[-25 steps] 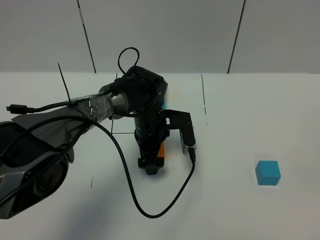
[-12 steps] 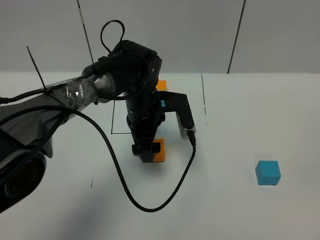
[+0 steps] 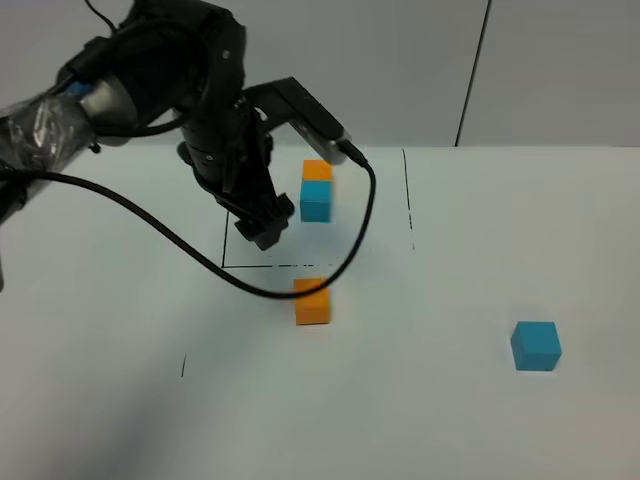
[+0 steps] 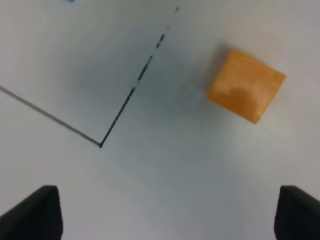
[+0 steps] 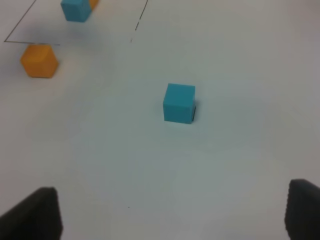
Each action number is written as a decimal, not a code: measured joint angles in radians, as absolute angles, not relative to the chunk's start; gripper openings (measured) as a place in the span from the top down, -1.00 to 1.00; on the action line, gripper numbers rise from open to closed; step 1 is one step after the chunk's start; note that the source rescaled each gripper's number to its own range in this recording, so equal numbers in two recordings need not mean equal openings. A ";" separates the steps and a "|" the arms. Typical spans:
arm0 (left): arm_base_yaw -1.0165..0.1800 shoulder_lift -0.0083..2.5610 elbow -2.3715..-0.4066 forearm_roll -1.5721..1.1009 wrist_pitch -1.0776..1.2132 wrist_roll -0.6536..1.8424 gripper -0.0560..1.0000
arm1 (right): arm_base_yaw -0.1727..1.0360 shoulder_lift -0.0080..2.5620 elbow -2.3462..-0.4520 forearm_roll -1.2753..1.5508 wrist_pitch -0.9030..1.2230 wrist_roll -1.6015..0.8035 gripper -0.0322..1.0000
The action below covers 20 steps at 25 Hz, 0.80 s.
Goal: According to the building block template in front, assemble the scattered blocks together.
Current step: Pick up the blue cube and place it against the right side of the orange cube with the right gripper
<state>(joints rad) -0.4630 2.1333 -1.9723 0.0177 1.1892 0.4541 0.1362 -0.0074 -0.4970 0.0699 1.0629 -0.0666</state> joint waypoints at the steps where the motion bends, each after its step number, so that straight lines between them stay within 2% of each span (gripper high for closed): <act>1: -0.439 2.125 -1.966 0.018 1.189 0.425 -0.60 | 0.136 -0.007 -0.497 0.070 1.063 -0.067 -0.58; 7: -0.318 2.012 -1.830 0.023 1.189 0.338 -0.56 | 0.136 -0.007 -0.497 0.070 1.063 -0.067 -0.58; 12: -0.227 1.840 -1.602 0.027 1.167 0.273 -0.54 | 0.136 -0.007 -0.497 0.070 1.063 -0.067 -0.58; 20: -0.111 1.447 -1.214 0.038 1.002 0.198 -0.53 | 0.136 -0.007 -0.497 0.070 1.063 -0.067 -0.58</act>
